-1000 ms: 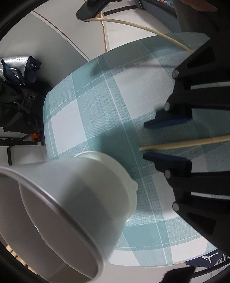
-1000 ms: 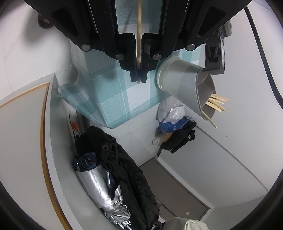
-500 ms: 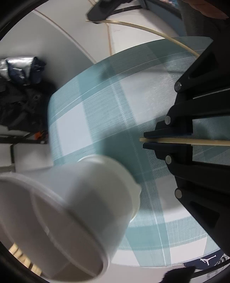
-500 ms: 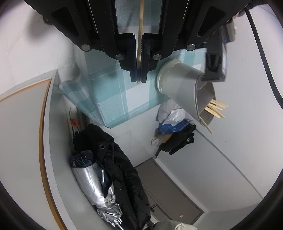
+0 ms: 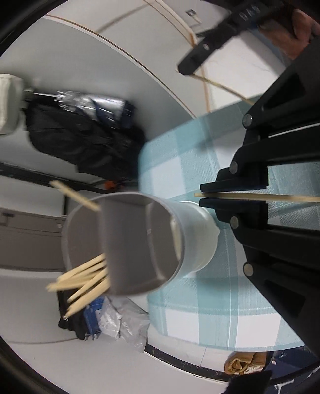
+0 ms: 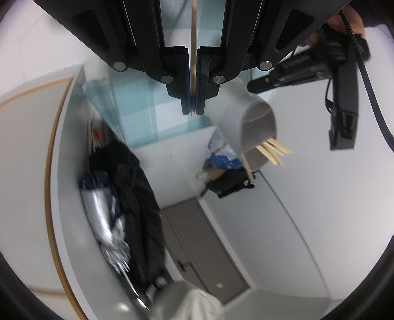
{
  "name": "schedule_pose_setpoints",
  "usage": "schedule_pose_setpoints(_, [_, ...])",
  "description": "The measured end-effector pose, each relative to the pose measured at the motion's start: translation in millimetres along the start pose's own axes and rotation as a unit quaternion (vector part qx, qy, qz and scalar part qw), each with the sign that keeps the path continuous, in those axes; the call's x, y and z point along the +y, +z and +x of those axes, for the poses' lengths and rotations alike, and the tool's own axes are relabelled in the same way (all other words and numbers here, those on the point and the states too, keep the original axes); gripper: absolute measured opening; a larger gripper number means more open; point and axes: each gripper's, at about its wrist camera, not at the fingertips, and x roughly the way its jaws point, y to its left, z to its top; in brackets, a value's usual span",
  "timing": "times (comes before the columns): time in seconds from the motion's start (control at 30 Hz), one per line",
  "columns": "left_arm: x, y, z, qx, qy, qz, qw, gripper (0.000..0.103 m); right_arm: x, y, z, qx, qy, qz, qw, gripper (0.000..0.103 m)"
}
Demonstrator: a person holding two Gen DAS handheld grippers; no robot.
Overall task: Organize utensils
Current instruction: 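Lift both held chopsticks and carry them above the white holder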
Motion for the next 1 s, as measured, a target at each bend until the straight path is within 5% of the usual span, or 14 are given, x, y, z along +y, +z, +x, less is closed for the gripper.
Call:
schedule_pose_setpoints(0.33, [-6,-4,-21,-0.075,-0.030,-0.012,0.9967,0.002,51,-12,-12,-0.029,-0.007,-0.081,0.996,0.003])
schedule_pose_setpoints(1.0, [-8,-10,-41,-0.075,-0.024,0.027,0.9965,0.002,62,-15,-20,-0.030,-0.013,-0.093,0.995,0.003])
